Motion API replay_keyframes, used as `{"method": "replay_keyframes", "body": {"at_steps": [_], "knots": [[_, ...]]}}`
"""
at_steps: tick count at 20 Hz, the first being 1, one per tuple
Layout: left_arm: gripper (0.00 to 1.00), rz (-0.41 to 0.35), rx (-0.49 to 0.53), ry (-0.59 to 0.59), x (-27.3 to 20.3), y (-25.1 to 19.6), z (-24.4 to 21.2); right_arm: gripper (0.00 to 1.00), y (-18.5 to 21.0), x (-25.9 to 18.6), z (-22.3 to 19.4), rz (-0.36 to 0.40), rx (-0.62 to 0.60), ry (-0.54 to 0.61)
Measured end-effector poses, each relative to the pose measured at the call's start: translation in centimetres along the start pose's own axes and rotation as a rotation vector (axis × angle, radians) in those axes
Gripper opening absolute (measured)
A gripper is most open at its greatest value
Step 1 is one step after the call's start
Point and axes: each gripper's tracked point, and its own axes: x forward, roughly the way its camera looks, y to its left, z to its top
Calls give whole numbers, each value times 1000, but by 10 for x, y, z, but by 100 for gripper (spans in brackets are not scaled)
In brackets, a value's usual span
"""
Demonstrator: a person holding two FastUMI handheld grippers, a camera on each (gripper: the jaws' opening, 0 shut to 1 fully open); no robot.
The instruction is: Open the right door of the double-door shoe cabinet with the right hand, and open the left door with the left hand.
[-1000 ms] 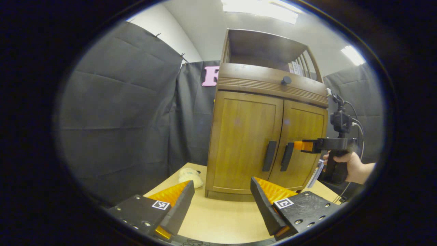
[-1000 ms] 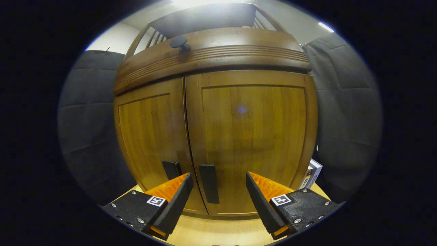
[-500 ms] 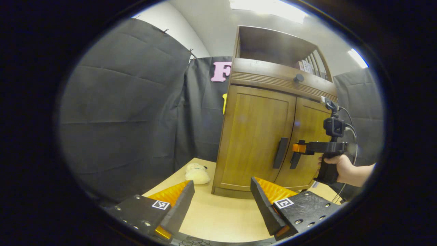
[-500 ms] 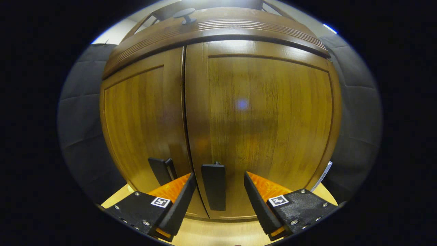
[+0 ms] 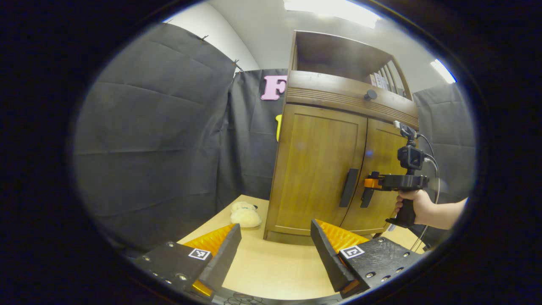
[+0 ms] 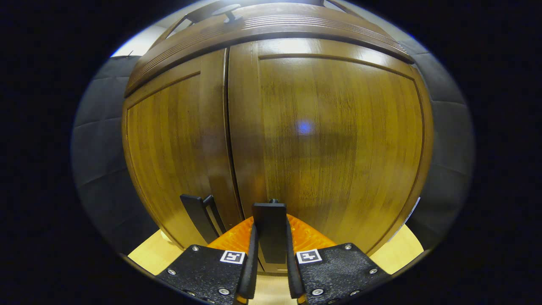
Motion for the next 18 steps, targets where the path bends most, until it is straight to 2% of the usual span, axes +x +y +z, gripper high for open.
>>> {"method": "replay_keyframes", "body": {"at_steps": [9,16,18], "knots": [[95,-50,26,17,1,-7,-3,29,-2,-36,-8,17,-11,-13],[94,-89,12,10,3,-12,-3,29,-8,-65,-16,38,-7,-10],[94,-106,-19,25,4,-20,-10,29,-10,-76,-20,48,-13,-9]]}}
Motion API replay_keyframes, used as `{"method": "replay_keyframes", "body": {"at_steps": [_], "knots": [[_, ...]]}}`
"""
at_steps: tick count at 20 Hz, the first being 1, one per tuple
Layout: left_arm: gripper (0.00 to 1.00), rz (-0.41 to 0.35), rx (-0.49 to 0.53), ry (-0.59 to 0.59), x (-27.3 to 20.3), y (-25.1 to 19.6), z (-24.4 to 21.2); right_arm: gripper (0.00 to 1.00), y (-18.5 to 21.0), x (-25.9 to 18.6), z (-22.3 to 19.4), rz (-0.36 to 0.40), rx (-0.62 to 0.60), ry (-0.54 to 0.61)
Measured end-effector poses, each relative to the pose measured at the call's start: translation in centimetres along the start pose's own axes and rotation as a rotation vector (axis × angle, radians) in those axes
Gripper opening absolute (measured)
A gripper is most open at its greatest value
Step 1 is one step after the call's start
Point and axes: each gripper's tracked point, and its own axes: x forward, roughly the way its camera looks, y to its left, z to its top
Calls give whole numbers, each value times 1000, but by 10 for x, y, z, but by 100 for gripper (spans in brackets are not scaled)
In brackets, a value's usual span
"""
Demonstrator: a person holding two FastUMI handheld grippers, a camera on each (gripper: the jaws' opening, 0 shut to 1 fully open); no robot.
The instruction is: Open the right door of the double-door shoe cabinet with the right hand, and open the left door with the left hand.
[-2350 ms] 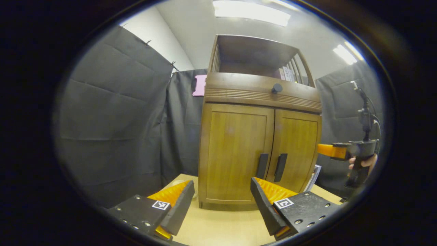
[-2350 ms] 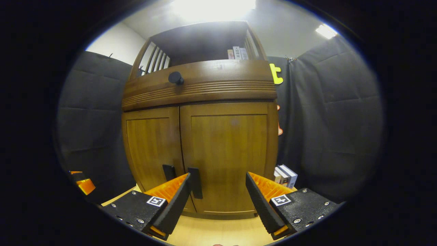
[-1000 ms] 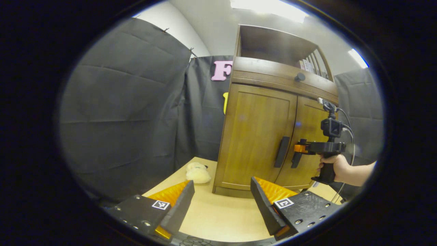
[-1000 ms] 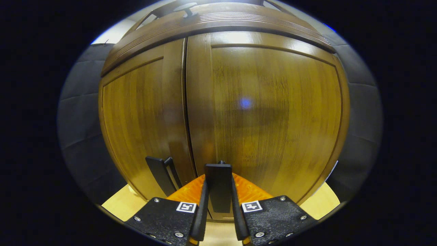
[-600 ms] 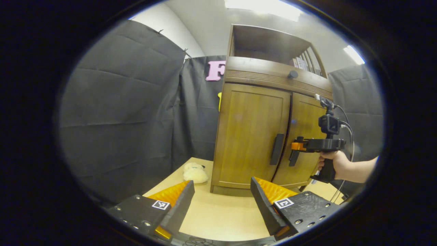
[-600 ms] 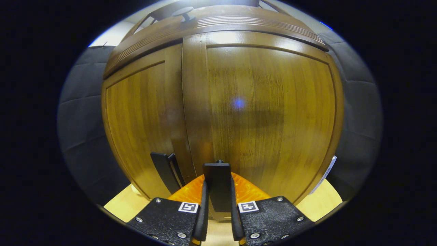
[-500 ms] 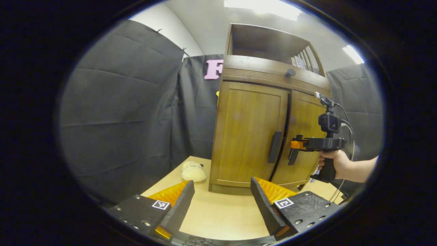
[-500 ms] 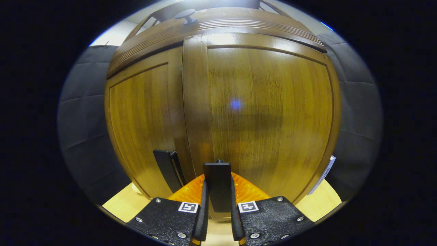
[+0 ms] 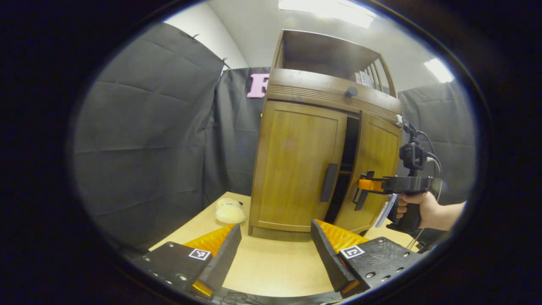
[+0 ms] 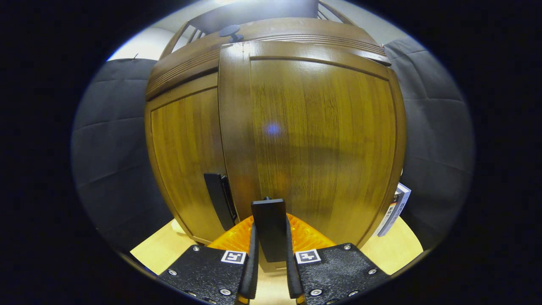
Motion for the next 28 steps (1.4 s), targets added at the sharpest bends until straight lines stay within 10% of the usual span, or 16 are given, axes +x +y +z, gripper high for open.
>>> {"method": "replay_keyframes", "body": {"at_steps": [28], "knots": [[100,-196,7,10,27,-95,10,22,-61,-116,-20,-33,23,36]]}}
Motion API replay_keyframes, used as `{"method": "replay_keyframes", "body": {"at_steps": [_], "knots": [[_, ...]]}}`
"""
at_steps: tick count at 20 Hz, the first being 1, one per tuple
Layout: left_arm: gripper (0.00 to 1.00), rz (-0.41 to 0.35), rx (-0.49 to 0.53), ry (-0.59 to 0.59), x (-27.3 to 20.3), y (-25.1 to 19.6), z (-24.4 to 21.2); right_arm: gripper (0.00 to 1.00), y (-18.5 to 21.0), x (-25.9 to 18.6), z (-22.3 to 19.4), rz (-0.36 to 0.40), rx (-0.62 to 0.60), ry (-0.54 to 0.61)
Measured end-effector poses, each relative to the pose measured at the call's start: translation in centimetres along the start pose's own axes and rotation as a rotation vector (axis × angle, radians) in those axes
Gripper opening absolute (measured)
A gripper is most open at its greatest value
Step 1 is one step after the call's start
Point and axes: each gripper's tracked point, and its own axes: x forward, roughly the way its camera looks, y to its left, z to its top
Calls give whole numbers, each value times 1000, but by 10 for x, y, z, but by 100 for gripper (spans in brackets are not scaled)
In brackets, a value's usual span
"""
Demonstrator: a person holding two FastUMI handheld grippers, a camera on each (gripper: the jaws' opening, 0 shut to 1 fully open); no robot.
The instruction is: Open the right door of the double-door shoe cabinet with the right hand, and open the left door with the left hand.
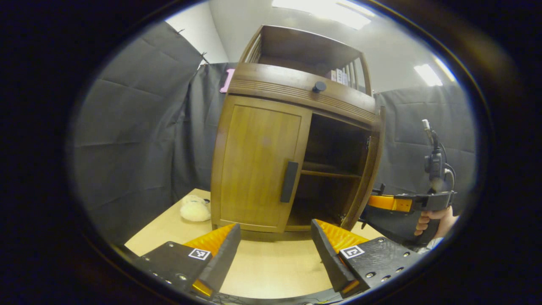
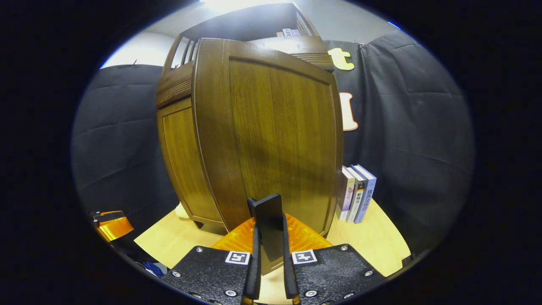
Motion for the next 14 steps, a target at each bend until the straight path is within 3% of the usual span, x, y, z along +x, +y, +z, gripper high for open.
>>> {"method": "replay_keyframes", "body": {"at_steps": [7,12,14], "knots": [[100,-58,7,15,29,-37,-7,14,-41,-27,-3,-71,32,10],[100,-74,44,10,64,-66,4,6,-99,-51,-2,-151,73,5],[100,-61,51,13,73,-89,4,4,-118,-54,-1,-125,86,9]]}}
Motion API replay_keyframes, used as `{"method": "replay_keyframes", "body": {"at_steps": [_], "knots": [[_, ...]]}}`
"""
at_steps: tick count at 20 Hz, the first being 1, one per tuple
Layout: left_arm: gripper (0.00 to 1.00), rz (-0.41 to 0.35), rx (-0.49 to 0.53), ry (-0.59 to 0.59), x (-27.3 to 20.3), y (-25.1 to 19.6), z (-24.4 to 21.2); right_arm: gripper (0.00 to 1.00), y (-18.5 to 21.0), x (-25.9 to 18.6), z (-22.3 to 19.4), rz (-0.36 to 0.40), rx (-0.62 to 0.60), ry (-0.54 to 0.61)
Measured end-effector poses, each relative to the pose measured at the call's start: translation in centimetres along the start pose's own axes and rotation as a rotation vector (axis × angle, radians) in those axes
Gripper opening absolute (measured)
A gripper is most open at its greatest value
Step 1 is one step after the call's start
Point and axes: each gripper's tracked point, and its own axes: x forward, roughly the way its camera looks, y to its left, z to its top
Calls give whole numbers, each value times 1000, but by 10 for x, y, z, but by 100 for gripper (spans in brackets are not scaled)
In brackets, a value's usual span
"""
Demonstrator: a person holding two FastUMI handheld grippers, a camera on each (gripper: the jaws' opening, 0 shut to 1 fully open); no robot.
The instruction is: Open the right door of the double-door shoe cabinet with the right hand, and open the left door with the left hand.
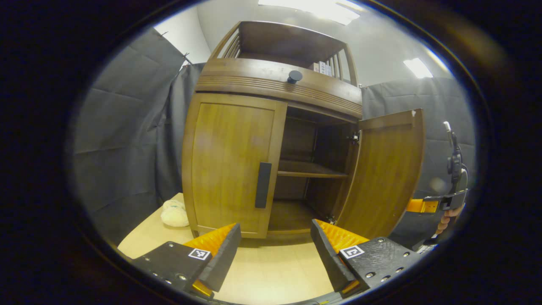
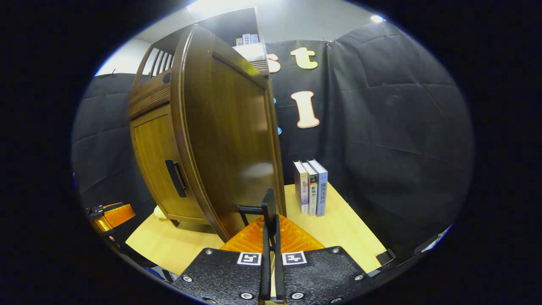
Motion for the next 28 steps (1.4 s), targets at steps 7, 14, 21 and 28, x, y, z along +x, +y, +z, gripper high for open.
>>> {"method": "replay_keyframes", "body": {"at_steps": [7,14,21,28], "knots": [[94,64,-34,-20,21,-60,11,4,-49,2,6,121,-44,14],[100,246,-19,-34,5,-75,6,4,-62,5,9,241,-48,23],[94,292,-4,-51,24,-39,18,5,-63,-4,5,234,-76,16],[95,201,-32,-43,118,11,34,78,-96,-43,-11,10,-120,22]]}}
